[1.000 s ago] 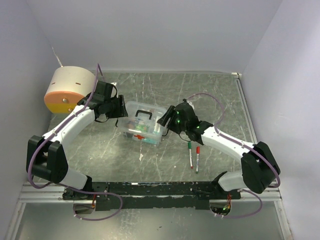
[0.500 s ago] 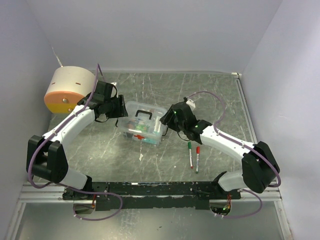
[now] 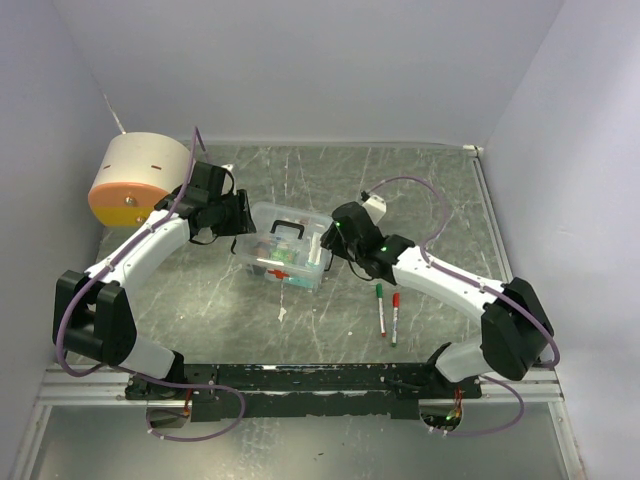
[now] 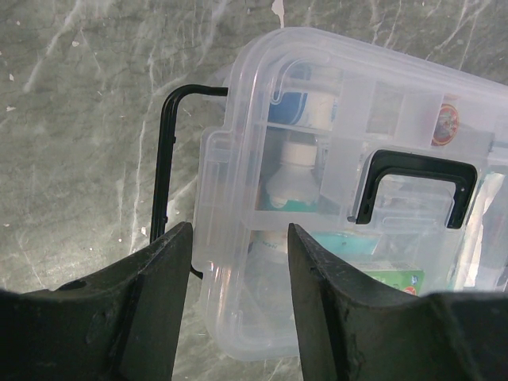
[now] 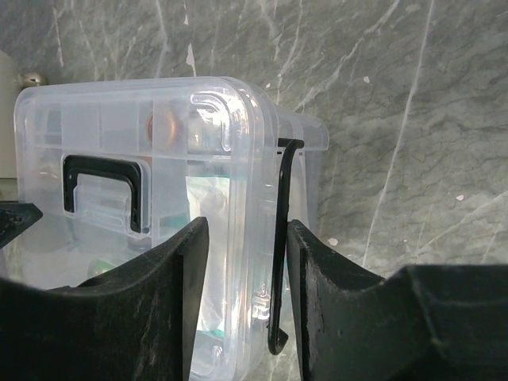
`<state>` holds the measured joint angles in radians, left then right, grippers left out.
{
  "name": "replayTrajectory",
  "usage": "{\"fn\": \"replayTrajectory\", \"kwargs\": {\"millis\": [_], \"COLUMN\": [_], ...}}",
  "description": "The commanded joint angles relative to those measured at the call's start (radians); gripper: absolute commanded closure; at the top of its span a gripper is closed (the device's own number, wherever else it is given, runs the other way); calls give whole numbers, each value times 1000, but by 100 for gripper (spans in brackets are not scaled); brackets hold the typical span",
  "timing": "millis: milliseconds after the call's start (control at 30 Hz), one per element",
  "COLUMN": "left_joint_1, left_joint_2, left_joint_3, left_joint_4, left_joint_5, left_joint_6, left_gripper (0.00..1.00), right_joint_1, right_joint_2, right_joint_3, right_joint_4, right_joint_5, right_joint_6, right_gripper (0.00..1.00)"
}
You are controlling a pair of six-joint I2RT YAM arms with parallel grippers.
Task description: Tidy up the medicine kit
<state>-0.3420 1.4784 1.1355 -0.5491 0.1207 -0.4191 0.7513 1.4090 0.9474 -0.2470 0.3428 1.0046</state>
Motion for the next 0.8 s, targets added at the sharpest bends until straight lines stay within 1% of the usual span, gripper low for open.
{"fn": "replayTrajectory", "kwargs": {"millis": [0,133,300,367,567,600,667,767], "left_joint_1": [-10,-9,-10,-10,-10,-10,-11,-10], "left_joint_2": [63,65,70,72,74,74,72,66], "left_joint_3": [-48,-47,-44,-43,-43,-43,-42,-40], "left_joint_4": [-57,-58,-60,-61,-61,-63,-67,-75], "left_joint_5": [17,19,19,20,25,28,34,45], "left_joint_6": [26,26,27,27,28,28,28,26], "left_gripper": [42,44,44,45,45,45,44,44], "right_joint_1": [25,31,40,42,44,44,45,43], "right_joint_2": [26,35,39,40,33,32,27,14], "right_joint_3": [26,38,49,49,49,71,86,96], "right_joint_4": [-89,-105,-116,-114,-97,-97,-101,-90], "right_joint_5": [85,104,119,114,83,81,76,60], "right_joint_6": [-21,-19,-17,-12,-4,-5,-8,-44], "right_gripper": [60,62,68,71,74,72,66,54]}}
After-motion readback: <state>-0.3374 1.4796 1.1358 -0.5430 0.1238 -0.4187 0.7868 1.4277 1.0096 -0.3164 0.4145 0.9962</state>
